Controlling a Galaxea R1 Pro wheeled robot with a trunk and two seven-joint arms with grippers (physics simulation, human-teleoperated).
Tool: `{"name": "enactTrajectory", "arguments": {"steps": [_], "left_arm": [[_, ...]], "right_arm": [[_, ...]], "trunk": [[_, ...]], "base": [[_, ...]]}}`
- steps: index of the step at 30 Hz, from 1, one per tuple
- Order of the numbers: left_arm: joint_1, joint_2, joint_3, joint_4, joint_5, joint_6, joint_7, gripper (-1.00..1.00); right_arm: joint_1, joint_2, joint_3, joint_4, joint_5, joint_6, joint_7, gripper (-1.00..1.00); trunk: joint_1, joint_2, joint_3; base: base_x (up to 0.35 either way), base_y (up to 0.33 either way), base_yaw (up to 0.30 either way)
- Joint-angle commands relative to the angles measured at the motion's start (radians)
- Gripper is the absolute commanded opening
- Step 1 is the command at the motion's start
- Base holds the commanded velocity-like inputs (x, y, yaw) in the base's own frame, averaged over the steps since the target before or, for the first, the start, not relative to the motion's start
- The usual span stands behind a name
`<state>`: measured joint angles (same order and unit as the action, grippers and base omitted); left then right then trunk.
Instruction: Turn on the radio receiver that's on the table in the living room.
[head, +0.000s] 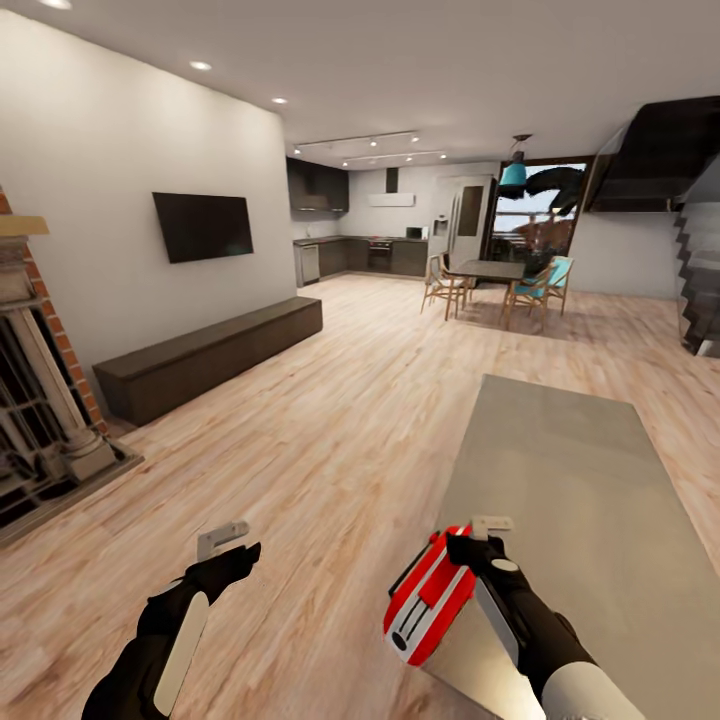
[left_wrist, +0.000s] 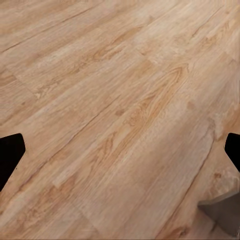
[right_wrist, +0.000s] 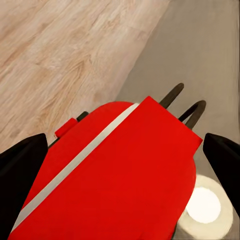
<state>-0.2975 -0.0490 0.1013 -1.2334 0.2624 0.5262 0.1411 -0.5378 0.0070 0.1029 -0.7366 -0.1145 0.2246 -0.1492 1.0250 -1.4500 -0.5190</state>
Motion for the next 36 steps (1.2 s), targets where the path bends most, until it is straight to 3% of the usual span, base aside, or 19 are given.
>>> {"name": "enactTrajectory", "arguments": {"steps": [1, 4, 13, 15, 17, 19, 22, 36], "left_arm": [[0.000, 0.000, 0.000, 0.000, 0.000, 0.000, 0.000, 1.00], [0.000, 0.000, 0.000, 0.000, 0.000, 0.000, 0.000, 1.00], [0.000, 0.000, 0.000, 0.000, 0.000, 0.000, 0.000, 1.00], [0.000, 0.000, 0.000, 0.000, 0.000, 0.000, 0.000, 1.00], [0.000, 0.000, 0.000, 0.000, 0.000, -0.001, 0.000, 1.00], [0.000, 0.000, 0.000, 0.000, 0.000, -0.001, 0.000, 1.00], [0.000, 0.000, 0.000, 0.001, 0.000, -0.001, 0.000, 1.00], [0.000, 0.000, -0.003, 0.041, 0.006, -0.022, -0.001, 1.00]], "right_arm": [[0.000, -0.001, -0.040, -0.001, -0.005, -0.001, 0.003, -1.00], [0.000, -0.002, -0.093, -0.001, -0.003, -0.001, 0.057, -1.00], [0.000, -0.002, -0.113, -0.001, -0.003, -0.001, 0.086, -1.00], [0.000, -0.002, -0.134, -0.001, -0.003, -0.001, 0.086, -1.00], [0.001, -0.002, -0.192, -0.002, -0.004, -0.001, 0.087, -1.00], [0.001, -0.002, -0.224, -0.002, -0.003, -0.001, 0.089, -1.00], [0.000, -0.002, -0.253, -0.003, -0.002, -0.001, 0.093, -1.00], [0.001, 0.002, -0.240, -0.003, 0.006, -0.001, 0.095, -1.00]], "trunk": [[0.000, 0.000, 0.000], [0.000, 0.000, 0.000], [0.000, 0.000, 0.000], [0.000, 0.000, 0.000], [0.000, 0.000, 0.000], [0.000, 0.000, 0.000], [0.000, 0.000, 0.000], [0.000, 0.000, 0.000]], "base": [[0.241, 0.265, 0.000], [0.255, 0.253, 0.000], [0.274, 0.230, 0.000], [0.278, 0.223, 0.000], [0.278, 0.222, 0.000], [0.278, 0.222, 0.000], [0.279, 0.221, 0.000], [0.203, 0.239, 0.000]]}}
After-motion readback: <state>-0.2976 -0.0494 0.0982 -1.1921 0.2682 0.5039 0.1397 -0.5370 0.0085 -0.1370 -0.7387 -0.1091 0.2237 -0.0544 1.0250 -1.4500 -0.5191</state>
